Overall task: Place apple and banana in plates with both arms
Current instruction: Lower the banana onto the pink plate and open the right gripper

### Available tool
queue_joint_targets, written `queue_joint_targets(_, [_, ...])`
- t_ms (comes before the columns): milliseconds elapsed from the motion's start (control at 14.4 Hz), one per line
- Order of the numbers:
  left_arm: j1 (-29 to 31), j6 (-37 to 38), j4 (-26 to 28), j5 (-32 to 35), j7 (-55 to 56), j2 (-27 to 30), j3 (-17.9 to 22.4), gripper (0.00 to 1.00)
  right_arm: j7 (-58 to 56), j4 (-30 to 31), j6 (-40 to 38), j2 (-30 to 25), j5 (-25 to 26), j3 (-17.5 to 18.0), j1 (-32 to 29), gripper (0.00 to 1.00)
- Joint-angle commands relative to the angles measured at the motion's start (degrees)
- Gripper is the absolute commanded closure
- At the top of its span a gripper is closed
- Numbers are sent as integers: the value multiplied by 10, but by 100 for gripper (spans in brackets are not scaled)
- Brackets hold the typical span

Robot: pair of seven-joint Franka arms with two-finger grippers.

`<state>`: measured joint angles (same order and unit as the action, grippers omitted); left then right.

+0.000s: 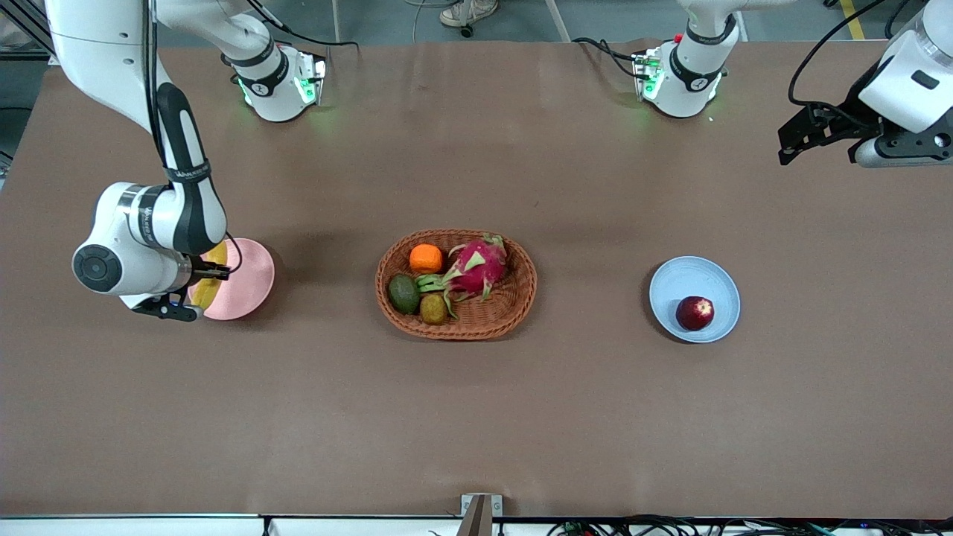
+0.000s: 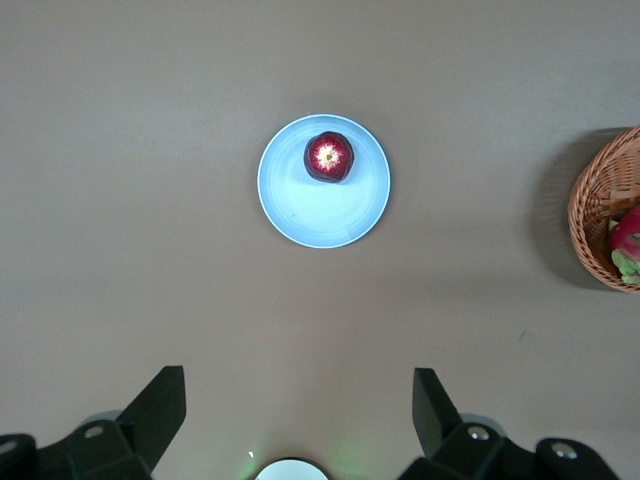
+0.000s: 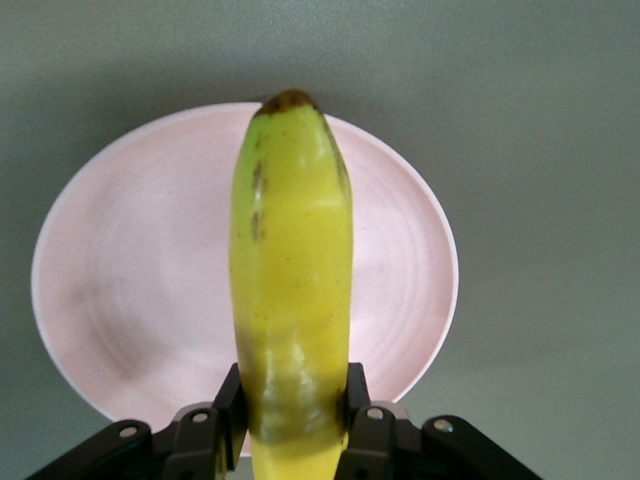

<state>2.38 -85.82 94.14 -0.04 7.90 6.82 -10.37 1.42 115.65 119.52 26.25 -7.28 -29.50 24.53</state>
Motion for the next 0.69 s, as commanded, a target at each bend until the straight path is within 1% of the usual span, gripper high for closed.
queue_joint_targets(0, [0, -6, 7, 1, -10, 8, 3, 0, 4, 17, 33, 6, 15, 1, 0, 75])
queue_joint_targets(277, [0, -5, 5, 2, -10, 7, 3, 0, 6, 14, 36, 25, 14, 5, 7, 74])
queue_joint_targets(347, [0, -5, 6, 3, -10, 7, 2, 0, 6, 13, 33, 24, 14, 5, 10, 68])
queue_joint_targets(416, [0, -5, 6, 2, -10, 7, 2, 0, 6, 12, 34, 24, 14, 4, 12, 42])
queue_joint_targets(485, [0, -5, 6, 3, -10, 6, 2, 0, 5, 9, 33, 22, 14, 4, 10, 8])
queue_joint_targets(554, [0, -6, 6, 3, -10, 6, 2, 0, 7, 5, 28, 16, 14, 3, 10, 0])
queue_joint_targets(624, [0, -7, 6, 2, -10, 4, 2, 0, 10, -7, 7, 10, 14, 3, 11, 0])
